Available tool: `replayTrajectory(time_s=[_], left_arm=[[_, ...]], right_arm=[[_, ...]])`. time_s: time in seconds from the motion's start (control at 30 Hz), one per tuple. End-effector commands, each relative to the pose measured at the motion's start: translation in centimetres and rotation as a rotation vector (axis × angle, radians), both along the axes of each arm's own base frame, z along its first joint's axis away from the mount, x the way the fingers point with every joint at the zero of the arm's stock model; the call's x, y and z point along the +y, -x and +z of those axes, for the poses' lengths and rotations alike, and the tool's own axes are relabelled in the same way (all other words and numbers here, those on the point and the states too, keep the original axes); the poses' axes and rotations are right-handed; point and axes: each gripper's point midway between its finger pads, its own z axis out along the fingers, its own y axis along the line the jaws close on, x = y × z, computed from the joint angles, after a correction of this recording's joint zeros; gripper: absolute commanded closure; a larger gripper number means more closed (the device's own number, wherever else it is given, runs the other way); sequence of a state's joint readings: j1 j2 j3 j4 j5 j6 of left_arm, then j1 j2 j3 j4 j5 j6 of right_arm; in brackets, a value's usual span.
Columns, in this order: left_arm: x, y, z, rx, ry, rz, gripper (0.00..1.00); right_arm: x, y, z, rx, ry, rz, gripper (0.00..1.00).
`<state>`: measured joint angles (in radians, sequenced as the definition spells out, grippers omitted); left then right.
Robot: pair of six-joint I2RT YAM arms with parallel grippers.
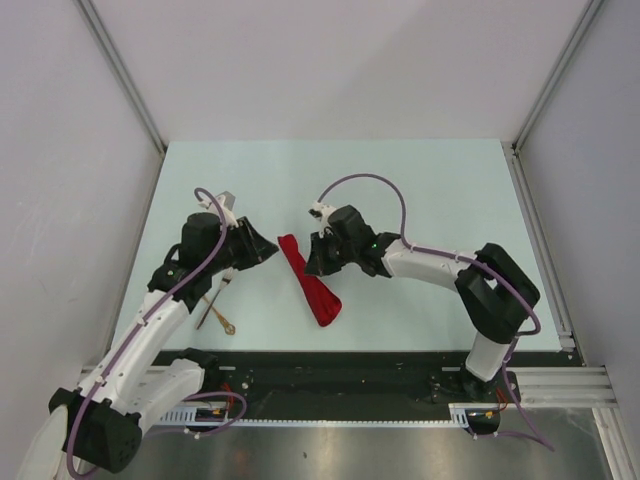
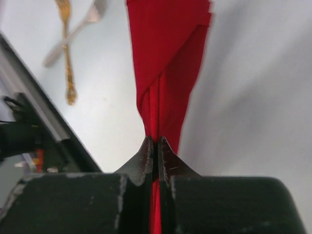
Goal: Fold the napkin into a case and place the utensils inside
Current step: Turn over the smaller rectangle folded napkin at the center of the board.
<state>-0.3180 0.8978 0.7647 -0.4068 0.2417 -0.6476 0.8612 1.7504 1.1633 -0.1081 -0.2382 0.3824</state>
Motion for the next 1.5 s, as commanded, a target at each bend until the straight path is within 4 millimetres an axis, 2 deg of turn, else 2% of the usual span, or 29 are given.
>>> replayTrajectory(time_s=[0.0, 0.13, 0.17, 0.23, 0.27, 0.43, 0.6, 0.73, 0.83, 0.9, 0.93, 1.0, 1.03, 1.07, 1.1, 1.13, 1.17, 1.2, 1.27, 1.3, 1.33, 1.37, 1.4, 1.43, 1.47], left_arm=[[-0.1, -0.2, 0.3, -0.012, 0.011, -0.01, 0.62], [-0.2, -0.3, 0.3, -0.01, 0.011, -0.011, 0.62], [-0.2, -0.3, 0.2, -0.007, 0.011, -0.011, 0.62], [-0.2, -0.4, 0.0, -0.001, 0.009, -0.011, 0.62], [-0.2, -0.4, 0.0, -0.001, 0.007, -0.012, 0.62], [-0.6, -0.7, -0.4, 0.011, 0.016, -0.023, 0.62], [-0.9, -0.9, -0.7, 0.022, 0.025, -0.034, 0.63], [-1.1, -1.1, -1.2, 0.033, 0.026, -0.038, 0.62], [-2.2, -1.2, -1.6, 0.038, 0.05, -0.086, 0.62], [-3.0, -1.3, -2.4, 0.058, 0.051, -0.114, 0.62], [-4.0, -1.4, -2.2, 0.039, 0.058, -0.144, 0.61], [-6.1, -1.2, -3.1, 0.063, 0.086, -0.214, 0.61], [-7.2, -1.8, -2.7, 0.05, 0.123, -0.236, 0.61], [-7.9, -2.0, -3.0, 0.06, 0.134, -0.251, 0.61], [-9.4, -2.1, -4.3, 0.103, 0.138, -0.291, 0.63], [-10.2, -2.5, -4.3, 0.105, 0.154, -0.305, 0.65], [-11.0, -3.2, -4.2, 0.093, 0.167, -0.316, 0.66], [-12.0, -3.6, -4.0, 0.096, 0.179, -0.334, 0.69], [-13.2, -4.9, -4.9, 0.107, 0.203, -0.337, 0.71], [-13.9, -5.8, -4.1, 0.085, 0.221, -0.343, 0.73], [-14.3, -6.3, -5.4, 0.118, 0.219, -0.343, 0.73], [-14.6, -6.7, -5.6, 0.123, 0.22, -0.343, 0.74], [-15.1, -7.4, -5.0, 0.112, 0.228, -0.349, 0.75], [-15.5, -7.8, -5.2, 0.119, 0.233, -0.355, 0.75], [-15.8, -8.1, -6.4, 0.152, 0.23, -0.356, 0.76]], right_arm=[[2.1, 0.5, 3.3, 0.141, -0.334, 0.046, 1.0], [1.3, 0.2, 1.7, 0.233, -0.394, 0.037, 1.0], [0.4, -0.6, 1.2, 0.232, -0.431, 0.017, 1.0], [-0.5, -0.8, 0.4, 0.269, -0.447, 0.004, 1.0], [-1.6, -1.5, -0.1, 0.272, -0.46, -0.021, 1.0], [-4.3, -2.1, -2.1, 0.332, -0.476, -0.029, 1.0], [-7.0, -3.0, -3.6, 0.352, -0.496, -0.074, 0.96], [-8.5, -3.6, -4.9, 0.357, -0.466, -0.106, 0.85], [-9.8, -4.2, -5.7, 0.359, -0.44, -0.136, 0.75], [-10.7, -4.9, -5.6, 0.337, -0.417, -0.158, 0.7], [-11.6, -5.4, -5.7, 0.322, -0.385, -0.165, 0.63], [-12.9, -6.7, -5.0, 0.257, -0.308, -0.204, 0.59], [-14.2, -5.8, -6.1, 0.263, -0.19, -0.198, 0.55], [-14.5, -6.8, -5.0, 0.216, -0.143, -0.205, 0.52], [-15.2, -7.4, -3.8, 0.146, -0.075, -0.238, 0.51], [-15.7, -6.6, -3.6, 0.147, -0.021, -0.231, 0.48], [-14.9, -5.7, -2.8, 0.123, -0.005, -0.204, 0.47], [-15.0, -5.6, -1.6, 0.08, 0.01, -0.216, 0.45], [-14.3, -3.5, -1.7, 0.098, 0.037, -0.199, 0.43], [-14.0, -2.9, -0.7, 0.083, 0.015, -0.194, 0.42], [-13.6, -2.0, -0.7, 0.091, 0.004, -0.187, 0.43], [-13.2, -1.2, -0.5, 0.114, -0.022, -0.187, 0.43], [-12.3, 0.5, -0.9, 0.125, -0.042, -0.159, 0.45], [-11.7, 1.2, -0.1, 0.108, -0.077, -0.144, 0.46], [-11.2, 2.0, 0.2, 0.116, -0.101, -0.141, 0.47]])
